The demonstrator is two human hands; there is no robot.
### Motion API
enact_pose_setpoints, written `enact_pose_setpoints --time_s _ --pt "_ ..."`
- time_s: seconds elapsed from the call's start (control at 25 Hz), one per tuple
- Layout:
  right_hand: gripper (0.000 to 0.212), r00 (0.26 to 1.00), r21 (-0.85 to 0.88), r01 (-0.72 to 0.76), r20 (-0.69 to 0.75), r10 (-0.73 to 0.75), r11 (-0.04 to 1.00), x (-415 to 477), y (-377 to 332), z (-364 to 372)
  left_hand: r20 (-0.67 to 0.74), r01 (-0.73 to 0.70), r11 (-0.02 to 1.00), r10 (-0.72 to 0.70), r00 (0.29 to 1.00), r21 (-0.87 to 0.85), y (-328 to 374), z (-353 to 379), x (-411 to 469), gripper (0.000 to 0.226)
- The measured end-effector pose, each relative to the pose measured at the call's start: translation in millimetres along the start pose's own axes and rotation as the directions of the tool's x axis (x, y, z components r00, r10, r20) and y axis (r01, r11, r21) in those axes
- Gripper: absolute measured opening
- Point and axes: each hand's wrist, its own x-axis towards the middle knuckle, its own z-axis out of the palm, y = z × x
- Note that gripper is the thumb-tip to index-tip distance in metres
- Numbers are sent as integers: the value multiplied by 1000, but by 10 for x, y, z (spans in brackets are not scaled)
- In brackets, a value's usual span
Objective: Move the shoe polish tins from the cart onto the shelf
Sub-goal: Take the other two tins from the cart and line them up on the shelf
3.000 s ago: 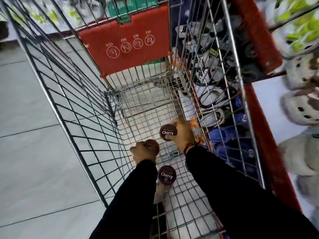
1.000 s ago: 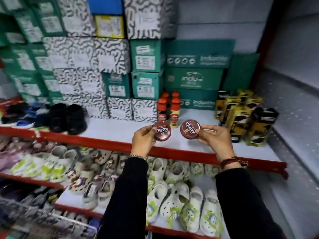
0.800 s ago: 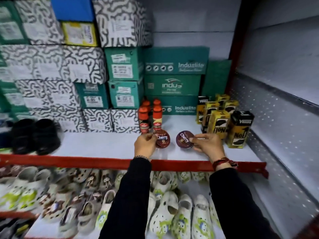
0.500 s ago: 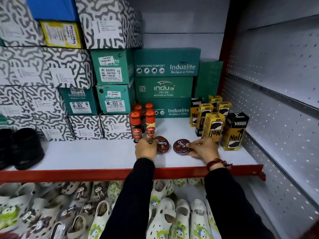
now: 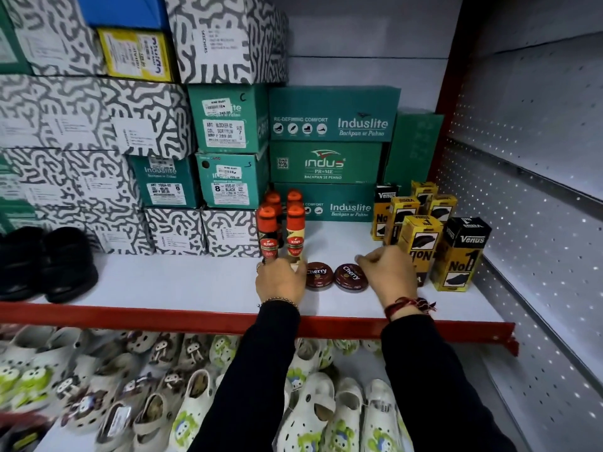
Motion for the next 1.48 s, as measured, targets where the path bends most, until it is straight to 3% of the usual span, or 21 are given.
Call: enact_pose_setpoints --time_s 0.08,0.2,0.4,0.68,0.8,1.0,1.12,1.32,1.48 --pt "37 990 29 141 -23 -141 990 -47 -154 0 -107 -105 994 108 988 31 -41 -142 -71 40" --pt "59 911 -34 395 140 -387 918 -149 -413 89 -206 -211 975 220 954 65 -178 -353 -117 43" --pt "72 726 -89 679 233 -647 729 -500 -846 405 -293 -193 967 235 927 166 -495 -815 -332 58" --pt "71 531 128 787 359 -768 604 -1376 -1369 975 -432 94 965 23 902 246 -1358 -1450 -958 58" --pt "70 414 218 814 432 -801 538 -1865 -1551 1252 -481 225 938 -73 874 265 -1798 -1678 -1318 59" --pt "67 198 368 818 540 -818 441 -2689 -1705 1762 -514 428 873 -263 816 232 -2535 -1922 -1949 59" --pt "65 70 419 805 637 -768 421 -3212 -1682 2184 -514 571 807 -428 743 153 -3125 -1945 -2367 57" --pt "49 -120 423 794 813 -570 437 -3902 -1389 3114 -358 773 614 -765 535 -157 -4104 -1619 -2911 56" --pt "31 -182 347 798 918 -351 493 -4304 -1001 3967 -153 870 345 -938 310 -353 -4821 -1043 -3158 45"
